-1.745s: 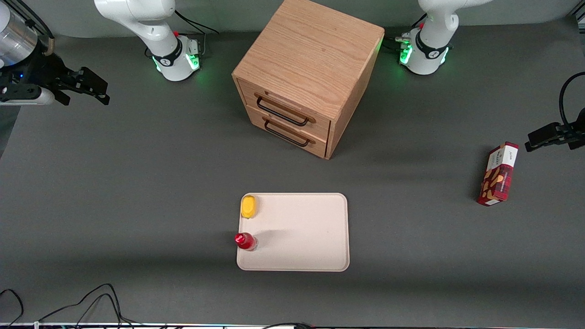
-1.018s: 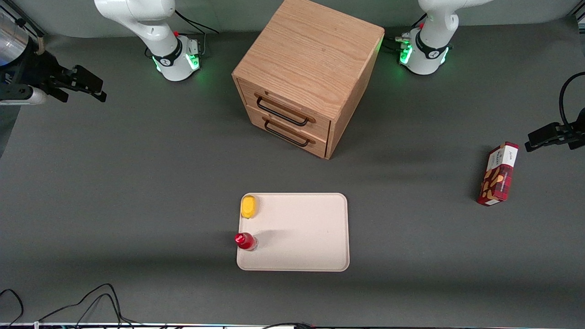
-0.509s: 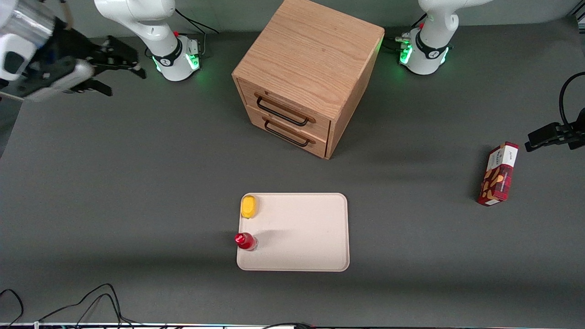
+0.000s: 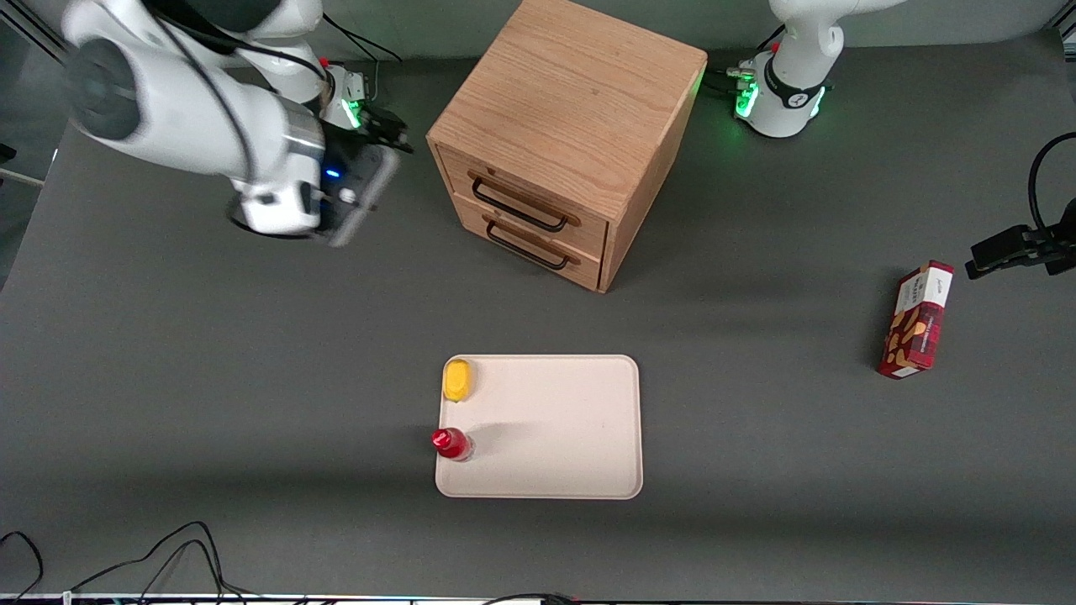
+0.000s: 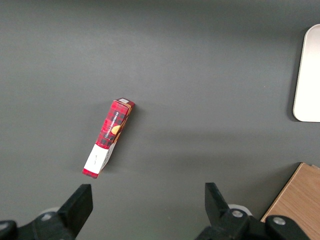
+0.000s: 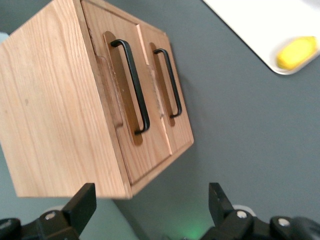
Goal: Open upper drawer
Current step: 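Move the right gripper toward the upper drawer's black handle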
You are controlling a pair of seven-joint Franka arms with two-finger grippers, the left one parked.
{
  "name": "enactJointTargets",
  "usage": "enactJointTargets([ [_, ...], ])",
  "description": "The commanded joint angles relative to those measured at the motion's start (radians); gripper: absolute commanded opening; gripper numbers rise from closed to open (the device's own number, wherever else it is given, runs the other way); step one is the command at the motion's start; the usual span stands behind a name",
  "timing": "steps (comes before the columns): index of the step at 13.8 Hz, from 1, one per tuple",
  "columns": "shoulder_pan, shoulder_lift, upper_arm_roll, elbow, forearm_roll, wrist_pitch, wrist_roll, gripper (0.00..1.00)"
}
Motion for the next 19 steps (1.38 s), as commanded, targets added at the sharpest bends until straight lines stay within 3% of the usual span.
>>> enactJointTargets([
  [1, 0.005, 0.124, 0.087, 0.015, -0.05, 0.064, -0.008, 1.0],
  [8, 0.023, 0.178, 0.143, -0.178, -0.055, 0.334, -0.007, 1.0],
  [15, 0.031, 0.192, 0.158, -0.221, -0.073, 0.408, -0.006, 1.0],
  [19, 0.04, 0.238, 0.158, -0.219, -0.128, 0.471, 0.011, 1.0],
])
